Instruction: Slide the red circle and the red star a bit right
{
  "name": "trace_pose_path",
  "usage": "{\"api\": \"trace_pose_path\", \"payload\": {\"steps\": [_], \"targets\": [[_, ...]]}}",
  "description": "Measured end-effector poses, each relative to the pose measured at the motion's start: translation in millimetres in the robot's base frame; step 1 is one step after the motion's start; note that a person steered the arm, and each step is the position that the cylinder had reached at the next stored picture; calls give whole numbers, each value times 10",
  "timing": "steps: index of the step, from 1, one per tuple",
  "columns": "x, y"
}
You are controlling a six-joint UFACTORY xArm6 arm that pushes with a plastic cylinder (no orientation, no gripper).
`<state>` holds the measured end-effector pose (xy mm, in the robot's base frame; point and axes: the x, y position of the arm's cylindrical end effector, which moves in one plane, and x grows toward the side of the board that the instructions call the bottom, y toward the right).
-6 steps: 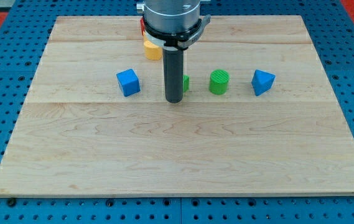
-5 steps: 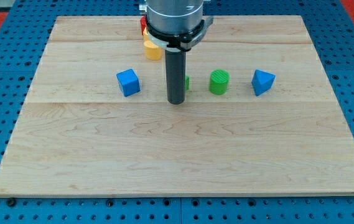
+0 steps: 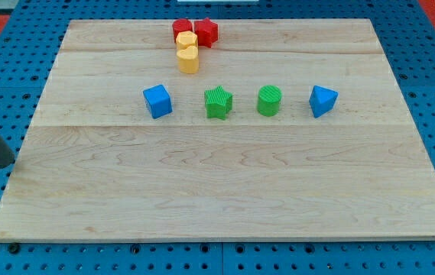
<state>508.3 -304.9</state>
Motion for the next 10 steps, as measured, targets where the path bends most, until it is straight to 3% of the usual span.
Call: {"api": "trace_pose_path", "payload": {"steps": [1, 2, 3, 6, 7, 10], "targets": [[-414, 8], [-1172, 8], [-1358, 2], [-2792, 1339], [-2944, 2148], [-2763, 3944]]}}
